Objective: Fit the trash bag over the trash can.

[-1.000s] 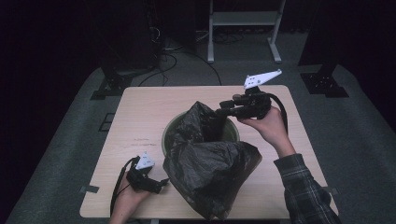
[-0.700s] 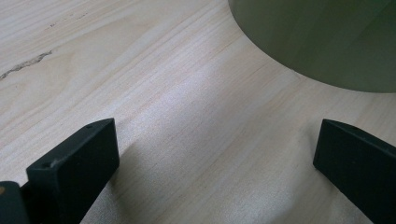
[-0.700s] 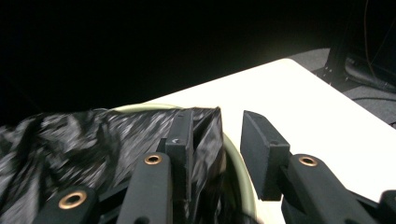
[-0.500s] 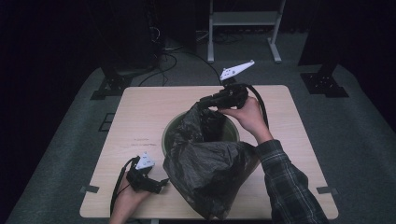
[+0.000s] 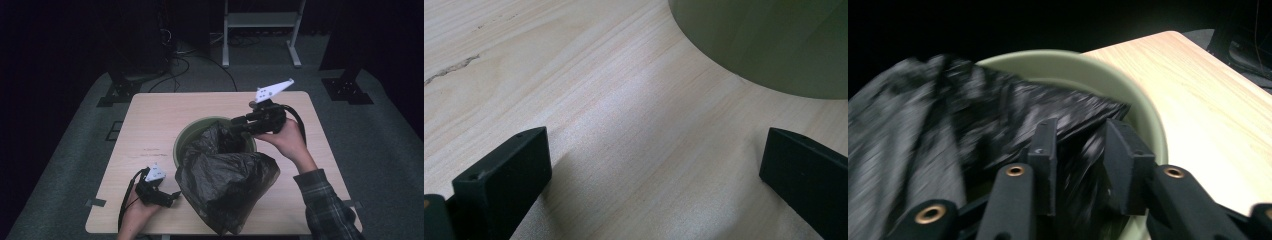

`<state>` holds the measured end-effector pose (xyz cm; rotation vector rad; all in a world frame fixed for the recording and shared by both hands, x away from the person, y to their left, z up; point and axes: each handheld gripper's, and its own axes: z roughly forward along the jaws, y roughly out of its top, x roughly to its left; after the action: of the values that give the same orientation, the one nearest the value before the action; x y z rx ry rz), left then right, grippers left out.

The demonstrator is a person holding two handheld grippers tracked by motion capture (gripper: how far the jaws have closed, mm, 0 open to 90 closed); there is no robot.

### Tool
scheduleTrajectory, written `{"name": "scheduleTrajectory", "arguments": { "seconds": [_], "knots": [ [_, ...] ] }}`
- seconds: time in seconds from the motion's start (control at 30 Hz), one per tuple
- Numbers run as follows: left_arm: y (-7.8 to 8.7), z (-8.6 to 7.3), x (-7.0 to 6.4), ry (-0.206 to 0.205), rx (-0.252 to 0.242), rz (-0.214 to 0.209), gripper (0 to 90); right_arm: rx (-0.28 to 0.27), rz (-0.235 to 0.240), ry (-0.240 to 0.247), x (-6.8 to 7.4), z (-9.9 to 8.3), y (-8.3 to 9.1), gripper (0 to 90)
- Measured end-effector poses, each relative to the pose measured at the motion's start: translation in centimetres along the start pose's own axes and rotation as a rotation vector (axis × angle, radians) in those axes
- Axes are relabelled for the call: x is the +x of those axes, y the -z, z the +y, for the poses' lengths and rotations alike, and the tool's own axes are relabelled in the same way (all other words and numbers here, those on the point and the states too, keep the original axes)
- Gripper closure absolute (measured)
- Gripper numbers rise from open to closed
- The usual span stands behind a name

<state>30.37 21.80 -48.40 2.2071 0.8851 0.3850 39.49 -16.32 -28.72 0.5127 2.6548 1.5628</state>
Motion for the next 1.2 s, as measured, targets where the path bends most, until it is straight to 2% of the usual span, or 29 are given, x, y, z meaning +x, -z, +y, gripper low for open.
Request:
{"name": "scheduleTrajectory", "arguments": {
  "seconds": [0.3, 0.5, 0.6, 0.7, 0.8, 0.97, 1.2],
  "knots": [
    [0.0, 0.0, 0.0, 0.000, 0.000, 0.000, 0.0, -0.040, 0.025, 0.007, 3.7, -3.9, 4.0, 58.5],
    [0.0, 0.0, 0.0, 0.000, 0.000, 0.000, 0.0, -0.044, 0.010, 0.001, 4.6, -6.0, 5.0, 61.4],
    [0.0, 0.0, 0.0, 0.000, 0.000, 0.000, 0.0, -0.036, 0.004, 0.003, 4.4, -6.6, 4.8, 69.2],
    [0.0, 0.0, 0.0, 0.000, 0.000, 0.000, 0.0, -0.030, 0.001, 0.021, 4.5, -6.7, 4.6, 82.3],
    [0.0, 0.0, 0.0, 0.000, 0.000, 0.000, 0.0, -0.044, -0.013, 0.039, 4.5, -6.7, 4.7, 89.4],
    [0.0, 0.0, 0.0, 0.000, 0.000, 0.000, 0.0, -0.070, -0.059, 0.035, 3.6, -6.3, 4.9, 90.0],
    [0.0, 0.0, 0.0, -0.001, 0.001, 0.000, 0.0, -0.076, -0.127, 0.007, 0.8, -4.6, 4.4, 90.0]
  ]
}}
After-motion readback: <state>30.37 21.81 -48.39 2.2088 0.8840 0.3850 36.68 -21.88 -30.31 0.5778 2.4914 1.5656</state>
